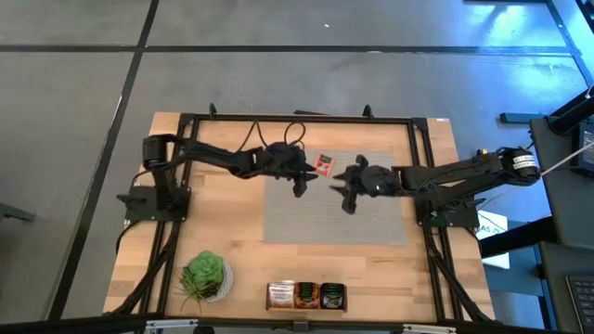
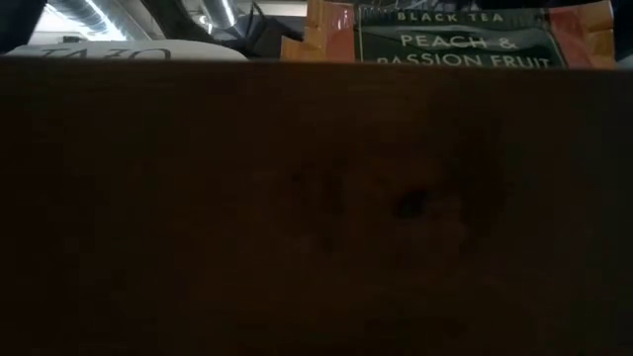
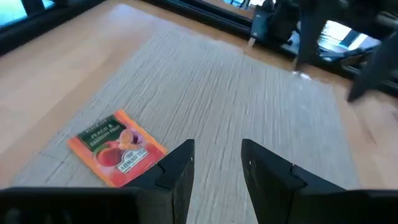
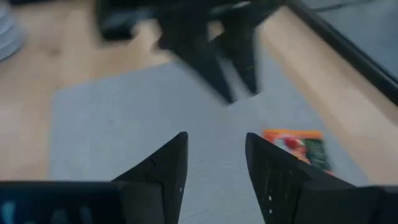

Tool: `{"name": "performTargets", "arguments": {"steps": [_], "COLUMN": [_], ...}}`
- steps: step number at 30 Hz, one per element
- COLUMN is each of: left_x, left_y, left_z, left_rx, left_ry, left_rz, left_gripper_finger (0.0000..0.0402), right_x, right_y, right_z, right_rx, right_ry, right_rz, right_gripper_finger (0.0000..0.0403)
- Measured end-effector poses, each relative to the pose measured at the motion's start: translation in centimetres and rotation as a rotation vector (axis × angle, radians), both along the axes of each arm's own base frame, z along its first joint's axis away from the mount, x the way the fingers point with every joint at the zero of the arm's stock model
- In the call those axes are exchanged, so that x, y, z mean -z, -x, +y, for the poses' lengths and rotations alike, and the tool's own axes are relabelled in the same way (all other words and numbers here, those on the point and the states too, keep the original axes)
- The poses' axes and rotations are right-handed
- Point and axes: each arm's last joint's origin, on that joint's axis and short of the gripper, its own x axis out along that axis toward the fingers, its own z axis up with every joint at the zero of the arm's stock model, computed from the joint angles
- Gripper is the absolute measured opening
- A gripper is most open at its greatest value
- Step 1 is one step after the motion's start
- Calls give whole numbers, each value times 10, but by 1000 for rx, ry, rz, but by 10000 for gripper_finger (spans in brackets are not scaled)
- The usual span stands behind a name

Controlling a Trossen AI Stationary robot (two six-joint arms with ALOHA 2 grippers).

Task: Pick & Place Tea
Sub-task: Put the orange tea bag into the middle section of the wooden organizer

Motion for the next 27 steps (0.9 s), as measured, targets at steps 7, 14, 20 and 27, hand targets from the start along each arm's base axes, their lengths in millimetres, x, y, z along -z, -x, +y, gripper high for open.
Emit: {"name": "performTargets", "arguments": {"steps": [7, 14, 20, 27], "left_x": [36, 54, 61, 62], "left_y": [-13, -25, -27, -25], "left_z": [13, 22, 26, 31], "left_rx": [-88, -114, -195, -255], "left_ry": [1, 12, -27, -54], "left_rz": [57, 95, 166, 186], "left_gripper_finger": [113, 93, 76, 64], "right_x": [3, 26, 45, 58], "right_y": [4, 6, 0, -4], "right_z": [-53, -97, -117, -128], "right_rx": [225, 256, 298, 298], "right_ry": [-126, -245, -232, -323], "right_rz": [-18, 51, 57, 36], "right_gripper_finger": [162, 162, 162, 162]}}
